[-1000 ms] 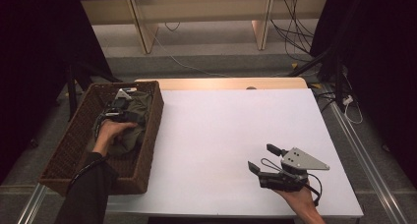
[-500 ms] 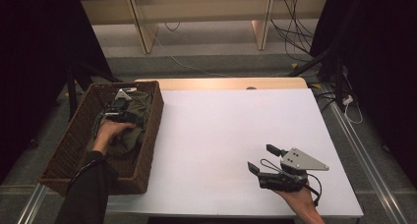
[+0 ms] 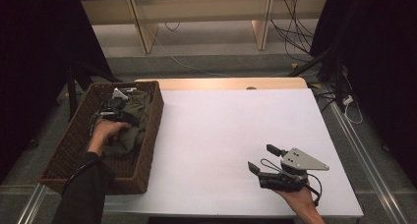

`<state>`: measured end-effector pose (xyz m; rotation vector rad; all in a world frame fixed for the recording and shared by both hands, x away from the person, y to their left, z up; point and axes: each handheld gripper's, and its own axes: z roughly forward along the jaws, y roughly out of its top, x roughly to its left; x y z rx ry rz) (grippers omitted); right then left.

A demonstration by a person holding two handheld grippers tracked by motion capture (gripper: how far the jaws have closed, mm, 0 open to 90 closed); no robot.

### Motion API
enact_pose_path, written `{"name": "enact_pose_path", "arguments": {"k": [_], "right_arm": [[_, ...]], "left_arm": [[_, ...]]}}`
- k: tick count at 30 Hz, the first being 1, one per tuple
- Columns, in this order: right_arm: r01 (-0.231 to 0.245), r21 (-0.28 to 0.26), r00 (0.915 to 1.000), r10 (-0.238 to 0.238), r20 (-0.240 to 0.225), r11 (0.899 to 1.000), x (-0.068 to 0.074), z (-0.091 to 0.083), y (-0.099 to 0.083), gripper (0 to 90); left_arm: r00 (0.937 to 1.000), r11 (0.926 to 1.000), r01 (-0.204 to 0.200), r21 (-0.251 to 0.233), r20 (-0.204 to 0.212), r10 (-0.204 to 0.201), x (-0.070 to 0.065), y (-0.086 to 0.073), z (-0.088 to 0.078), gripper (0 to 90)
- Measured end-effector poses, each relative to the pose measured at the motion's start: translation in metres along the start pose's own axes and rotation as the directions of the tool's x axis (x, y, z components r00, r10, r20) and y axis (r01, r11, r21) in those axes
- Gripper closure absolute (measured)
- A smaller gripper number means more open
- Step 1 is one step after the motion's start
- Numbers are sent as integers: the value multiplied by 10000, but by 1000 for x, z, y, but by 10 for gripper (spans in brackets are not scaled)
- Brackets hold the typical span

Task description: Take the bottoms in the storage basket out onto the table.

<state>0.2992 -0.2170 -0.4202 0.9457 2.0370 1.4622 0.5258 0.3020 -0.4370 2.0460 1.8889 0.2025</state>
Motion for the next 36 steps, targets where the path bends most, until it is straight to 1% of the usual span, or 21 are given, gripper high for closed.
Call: {"name": "enact_pose_path", "arguments": {"k": [2,3,4,5,6,7,8,10,14,16,17,19,24,25,26,27,30,31,33,34,36], "right_arm": [[-14,-36,10000,14,-26,10000,0,1,0,185],[-14,-36,10000,14,-26,10000,0,1,0,185],[6,-39,10000,-6,-33,10000,0,1,0,186],[6,-39,10000,-6,-33,10000,0,1,0,186],[4,-15,10000,-4,-12,10000,0,1,0,186],[4,-15,10000,-4,-12,10000,0,1,0,186],[-16,-39,10000,16,-4,10000,0,1,0,185],[-18,-26,10000,18,11,10000,-1,1,0,186],[-80,-57,10000,80,9,10000,-1,1,0,186],[-36,-41,10000,36,21,10000,-1,1,0,186],[-19,-20,10000,19,48,10000,-1,0,0,186],[-44,-22,10000,44,57,10000,-1,1,0,186],[-11,-40,10000,11,52,10000,-1,0,0,186],[-28,-65,10000,29,49,10000,-1,0,1,186],[-28,-65,10000,29,49,10000,-1,0,1,186],[-4,-96,10000,4,42,10000,-1,0,1,186],[36,-117,10000,-35,27,9999,0,-2,1,186],[36,-117,10000,-35,27,9999,0,-2,1,186],[43,-96,10000,-43,14,9999,0,-2,1,186],[43,-96,10000,-43,14,9999,0,-2,1,186],[-6,-204,10000,7,4,9998,-1,-2,1,186]], "left_arm": [[10000,10000,-20,-56,38,20,-1,0,-2,487],[9999,9999,-82,-79,61,83,-1,0,-3,487],[9998,9997,-186,-149,67,187,-2,0,-6,521],[9998,9997,-186,-149,67,187,-2,0,-6,531],[9994,9989,-342,-335,-28,341,-5,-1,-8,545],[9994,9989,-342,-335,-28,341,-5,-1,-8,553],[9986,9967,-518,-619,-176,508,-9,-2,-12,565],[9971,9938,-746,-819,-224,730,-15,-5,-15,579],[9955,9904,-926,-1028,-311,899,-20,-10,-20,584],[9946,9869,-1019,-1247,-327,986,-22,-14,-24,586],[9943,9836,-1058,-1460,-290,1027,-24,-19,-28,586],[9957,9801,-930,-1754,-192,910,-24,-22,-31,587],[9961,9772,-876,-1936,-53,882,-22,-25,-36,587],[9957,9724,-907,-2148,3,929,-22,-27,-42,587],[9957,9724,-907,-2148,3,929,-22,-27,-42,588],[9953,9692,-924,-2281,88,969,-22,-28,-46,588],[9958,9619,-671,-2650,422,811,-19,-30,-51,588],[9958,9619,-671,-2650,422,811,-19,-30,-51,587],[9955,9581,-638,-2793,498,808,-19,-31,-51,587],[9955,9581,-638,-2793,498,808,-19,-31,-51,587],[9948,9542,-581,-2934,635,801,-18,-31,-53,587]]}}
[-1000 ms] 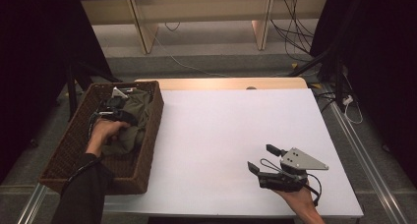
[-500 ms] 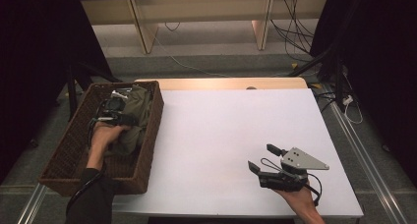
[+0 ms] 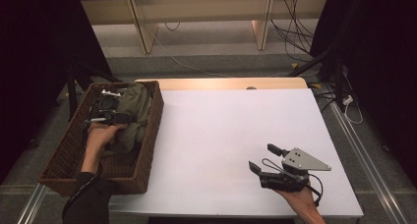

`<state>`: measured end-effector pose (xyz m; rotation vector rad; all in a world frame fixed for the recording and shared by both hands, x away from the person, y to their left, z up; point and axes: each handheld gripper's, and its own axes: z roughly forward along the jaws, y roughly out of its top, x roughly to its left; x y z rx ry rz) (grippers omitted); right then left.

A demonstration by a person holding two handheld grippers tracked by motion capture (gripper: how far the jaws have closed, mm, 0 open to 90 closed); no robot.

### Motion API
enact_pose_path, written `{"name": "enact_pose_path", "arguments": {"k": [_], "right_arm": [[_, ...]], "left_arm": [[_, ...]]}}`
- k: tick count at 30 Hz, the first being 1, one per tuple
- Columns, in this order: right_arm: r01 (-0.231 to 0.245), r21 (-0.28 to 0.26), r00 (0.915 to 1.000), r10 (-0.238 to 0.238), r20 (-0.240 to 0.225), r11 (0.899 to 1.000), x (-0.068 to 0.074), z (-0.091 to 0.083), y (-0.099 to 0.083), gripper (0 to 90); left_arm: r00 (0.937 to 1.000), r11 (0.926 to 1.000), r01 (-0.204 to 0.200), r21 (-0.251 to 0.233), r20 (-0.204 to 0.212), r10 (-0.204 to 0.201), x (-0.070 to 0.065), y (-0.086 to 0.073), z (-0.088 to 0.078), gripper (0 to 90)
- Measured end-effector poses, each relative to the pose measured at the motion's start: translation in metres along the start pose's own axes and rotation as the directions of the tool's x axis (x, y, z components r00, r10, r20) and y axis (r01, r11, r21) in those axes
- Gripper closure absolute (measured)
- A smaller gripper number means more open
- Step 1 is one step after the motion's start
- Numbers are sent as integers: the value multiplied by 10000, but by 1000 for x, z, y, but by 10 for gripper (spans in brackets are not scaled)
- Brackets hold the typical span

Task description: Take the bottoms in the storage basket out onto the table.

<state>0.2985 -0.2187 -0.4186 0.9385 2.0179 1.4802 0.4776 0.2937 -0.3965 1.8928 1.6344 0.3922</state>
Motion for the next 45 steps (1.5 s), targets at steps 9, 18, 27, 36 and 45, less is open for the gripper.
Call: {"name": "enact_pose_path", "arguments": {"k": [9,18,27,36,45], "right_arm": [[3,46,10000,-3,-2,10000,0,0,-1,186],[1,66,10000,-1,0,10000,0,0,-1,186],[11,60,10000,-11,-4,10000,0,1,-1,186],[26,55,10000,-26,-6,10000,0,0,-1,186],[37,57,10000,-37,-1,10000,0,0,-1,186]], "left_arm": [[9998,9981,111,-607,146,-102,4,1,-13,587],[9992,9934,270,-1111,310,-237,5,3,-22,586],[9984,9869,337,-1579,507,-260,4,5,-29,586],[9975,9787,343,-2026,668,-211,1,6,-36,586],[9957,9688,391,-2447,905,-174,-3,9,-45,585]]}}
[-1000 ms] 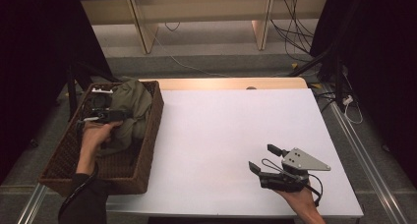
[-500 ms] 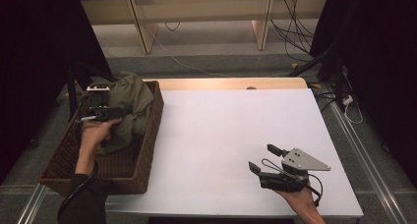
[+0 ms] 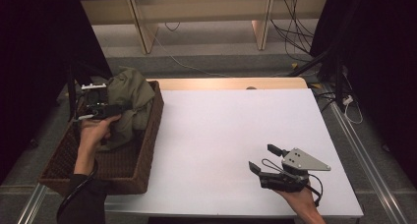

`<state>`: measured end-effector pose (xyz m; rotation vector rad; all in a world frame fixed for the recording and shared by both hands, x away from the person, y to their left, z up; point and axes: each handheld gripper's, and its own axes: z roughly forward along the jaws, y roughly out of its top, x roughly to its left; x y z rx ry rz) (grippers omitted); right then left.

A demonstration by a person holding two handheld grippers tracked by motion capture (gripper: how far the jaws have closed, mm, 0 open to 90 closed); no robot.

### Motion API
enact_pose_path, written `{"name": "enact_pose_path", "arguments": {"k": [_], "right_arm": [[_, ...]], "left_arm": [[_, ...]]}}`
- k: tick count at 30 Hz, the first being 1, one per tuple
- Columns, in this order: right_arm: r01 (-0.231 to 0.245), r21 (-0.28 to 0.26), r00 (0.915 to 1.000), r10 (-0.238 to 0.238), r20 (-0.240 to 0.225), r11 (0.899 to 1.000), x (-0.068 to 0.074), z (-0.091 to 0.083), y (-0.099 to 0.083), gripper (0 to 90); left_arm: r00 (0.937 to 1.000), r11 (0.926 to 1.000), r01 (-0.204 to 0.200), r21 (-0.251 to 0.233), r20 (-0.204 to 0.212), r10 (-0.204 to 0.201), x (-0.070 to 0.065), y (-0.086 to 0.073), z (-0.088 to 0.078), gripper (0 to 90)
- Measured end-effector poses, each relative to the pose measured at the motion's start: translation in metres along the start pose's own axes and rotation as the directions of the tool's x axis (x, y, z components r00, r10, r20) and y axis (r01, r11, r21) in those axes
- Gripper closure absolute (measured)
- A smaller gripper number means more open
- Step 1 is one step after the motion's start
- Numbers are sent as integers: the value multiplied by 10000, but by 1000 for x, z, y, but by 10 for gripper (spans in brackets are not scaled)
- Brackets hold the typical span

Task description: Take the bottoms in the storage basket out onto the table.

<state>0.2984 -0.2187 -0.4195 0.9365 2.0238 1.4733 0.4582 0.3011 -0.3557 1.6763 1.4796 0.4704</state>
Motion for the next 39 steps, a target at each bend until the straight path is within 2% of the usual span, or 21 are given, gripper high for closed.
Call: {"name": "enact_pose_path", "arguments": {"k": [8,13,20,27,39], "right_arm": [[-5,-9,10000,5,4,10000,0,0,0,186],[38,35,10000,-38,-13,10000,0,0,0,186],[47,36,10000,-47,-12,10000,0,-1,0,186],[36,37,10000,-36,-16,10000,0,-1,0,186],[45,54,10000,-45,6,10000,1,-1,0,186]], "left_arm": [[9999,9999,-53,-141,122,55,-3,2,-2,585],[9994,9990,60,-445,336,-45,-5,4,-8,585],[9990,9975,41,-704,443,-10,-8,8,-15,585],[9973,9952,66,-974,739,6,-13,11,-21,585],[9929,9939,73,-1104,1190,60,-22,13,-23,585]]}}
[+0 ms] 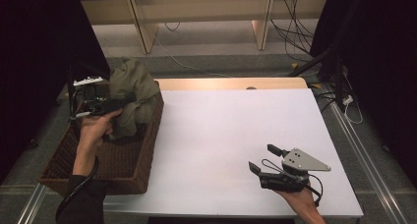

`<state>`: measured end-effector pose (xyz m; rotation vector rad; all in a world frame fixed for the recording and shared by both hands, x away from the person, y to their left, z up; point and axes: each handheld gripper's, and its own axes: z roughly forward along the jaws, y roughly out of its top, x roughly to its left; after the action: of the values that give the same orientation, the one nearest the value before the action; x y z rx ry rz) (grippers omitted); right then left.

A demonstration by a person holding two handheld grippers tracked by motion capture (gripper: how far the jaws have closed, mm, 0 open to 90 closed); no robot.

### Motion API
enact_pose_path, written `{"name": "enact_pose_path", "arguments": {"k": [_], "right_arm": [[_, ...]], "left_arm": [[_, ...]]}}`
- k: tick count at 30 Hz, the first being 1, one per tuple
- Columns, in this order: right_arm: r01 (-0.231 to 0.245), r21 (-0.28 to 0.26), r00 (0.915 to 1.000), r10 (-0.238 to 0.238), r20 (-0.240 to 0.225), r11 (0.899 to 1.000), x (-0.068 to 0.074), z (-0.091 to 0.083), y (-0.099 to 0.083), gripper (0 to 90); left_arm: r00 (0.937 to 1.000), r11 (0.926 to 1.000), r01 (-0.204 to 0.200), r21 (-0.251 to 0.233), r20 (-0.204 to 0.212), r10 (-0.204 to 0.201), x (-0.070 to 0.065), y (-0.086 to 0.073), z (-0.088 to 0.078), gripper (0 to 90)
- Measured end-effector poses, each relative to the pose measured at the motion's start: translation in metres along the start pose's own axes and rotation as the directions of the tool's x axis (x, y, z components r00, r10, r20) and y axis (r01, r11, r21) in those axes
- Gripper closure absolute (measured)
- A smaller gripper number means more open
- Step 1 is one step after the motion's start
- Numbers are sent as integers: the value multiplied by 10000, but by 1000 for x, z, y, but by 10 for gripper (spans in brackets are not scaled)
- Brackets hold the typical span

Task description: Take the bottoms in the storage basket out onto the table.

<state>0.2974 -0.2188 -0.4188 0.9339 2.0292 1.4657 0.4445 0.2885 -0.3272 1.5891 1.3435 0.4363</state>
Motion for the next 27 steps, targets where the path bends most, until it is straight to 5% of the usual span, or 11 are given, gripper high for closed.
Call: {"name": "enact_pose_path", "arguments": {"k": [27], "right_arm": [[10,18,10000,-10,12,10000,0,0,0,187]], "left_arm": [[9894,9970,-615,-460,1288,670,-42,8,-6,587]]}}
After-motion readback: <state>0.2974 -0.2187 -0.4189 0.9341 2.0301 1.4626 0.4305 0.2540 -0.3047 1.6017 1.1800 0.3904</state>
